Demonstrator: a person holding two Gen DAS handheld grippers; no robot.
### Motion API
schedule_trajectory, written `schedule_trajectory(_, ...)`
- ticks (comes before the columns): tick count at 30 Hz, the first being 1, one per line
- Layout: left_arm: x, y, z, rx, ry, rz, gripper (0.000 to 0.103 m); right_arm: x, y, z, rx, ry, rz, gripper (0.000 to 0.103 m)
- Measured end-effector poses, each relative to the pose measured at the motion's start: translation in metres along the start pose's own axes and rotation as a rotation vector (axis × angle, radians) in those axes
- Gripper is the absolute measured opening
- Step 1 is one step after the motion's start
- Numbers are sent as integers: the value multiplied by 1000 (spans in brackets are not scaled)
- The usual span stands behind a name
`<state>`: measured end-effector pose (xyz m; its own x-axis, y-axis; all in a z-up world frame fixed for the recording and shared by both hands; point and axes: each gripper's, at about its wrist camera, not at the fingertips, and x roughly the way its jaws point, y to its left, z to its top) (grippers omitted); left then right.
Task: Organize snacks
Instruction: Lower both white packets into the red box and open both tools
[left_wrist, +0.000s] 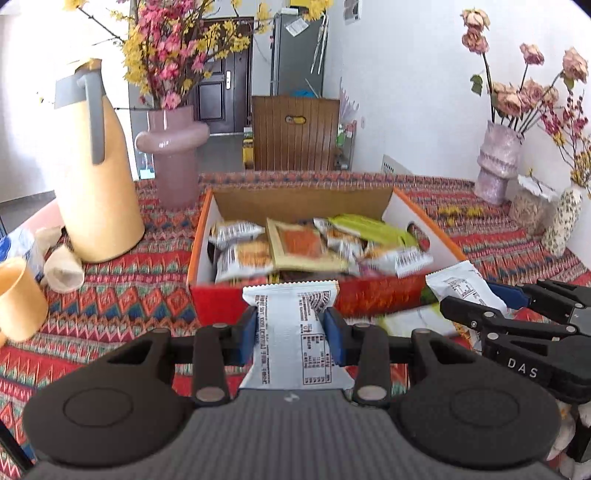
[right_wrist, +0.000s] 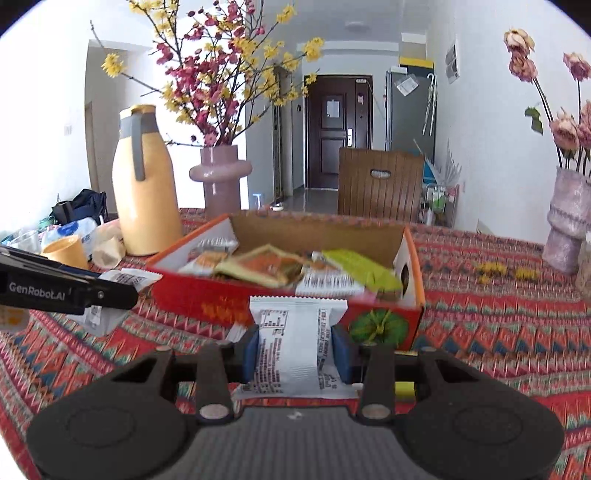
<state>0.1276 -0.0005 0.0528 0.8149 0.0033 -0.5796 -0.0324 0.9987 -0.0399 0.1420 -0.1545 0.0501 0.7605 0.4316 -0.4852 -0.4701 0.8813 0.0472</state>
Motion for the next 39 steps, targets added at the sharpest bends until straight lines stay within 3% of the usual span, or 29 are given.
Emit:
schedule_trajectory(10, 36, 5, 41, -14, -60, 14, 39, 46, -10, 40, -9, -27, -19, 40)
schedule_trajectory(20, 81, 6, 65, -38, -98, 57, 39, 90, -21, 59, 25, -36, -22, 40)
schedule_trajectory(28, 115, 2, 57, -21, -155, 92, 39, 123, -30, 56, 83, -40, -64, 40)
schedule_trajectory(39, 131, 11, 48, -33, -145, 84, 39, 132, -32, 45, 86, -44, -60, 40)
